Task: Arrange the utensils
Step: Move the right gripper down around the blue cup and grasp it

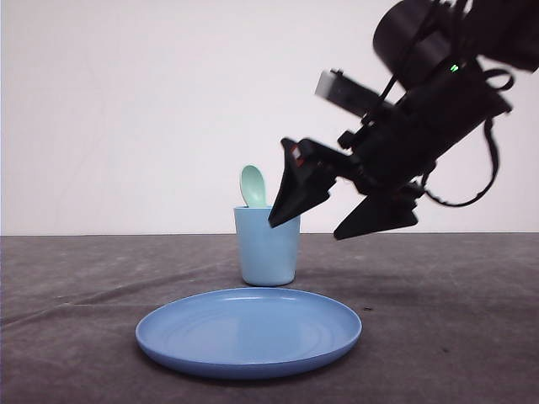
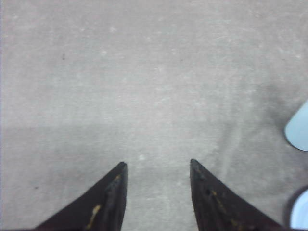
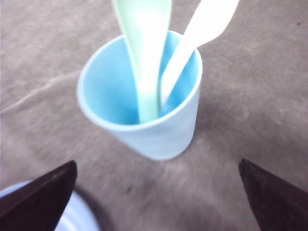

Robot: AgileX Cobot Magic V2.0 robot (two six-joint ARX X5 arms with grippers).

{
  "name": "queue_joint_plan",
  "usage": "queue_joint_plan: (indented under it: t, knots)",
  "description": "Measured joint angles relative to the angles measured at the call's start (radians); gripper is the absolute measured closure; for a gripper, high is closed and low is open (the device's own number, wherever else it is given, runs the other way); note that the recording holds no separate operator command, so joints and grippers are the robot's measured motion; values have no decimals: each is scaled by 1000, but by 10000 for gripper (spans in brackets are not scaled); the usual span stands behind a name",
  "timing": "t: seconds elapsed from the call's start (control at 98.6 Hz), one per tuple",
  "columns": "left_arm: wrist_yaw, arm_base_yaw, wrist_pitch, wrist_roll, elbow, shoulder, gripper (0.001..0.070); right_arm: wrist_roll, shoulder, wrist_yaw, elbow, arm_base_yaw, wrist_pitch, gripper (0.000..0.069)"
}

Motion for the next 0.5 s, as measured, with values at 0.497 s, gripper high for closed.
queue_joint_plan:
  t: [0.497]
  knots:
    - [5,0,0,0,0,0,473,-6,201,-16,229,44,-28,10]
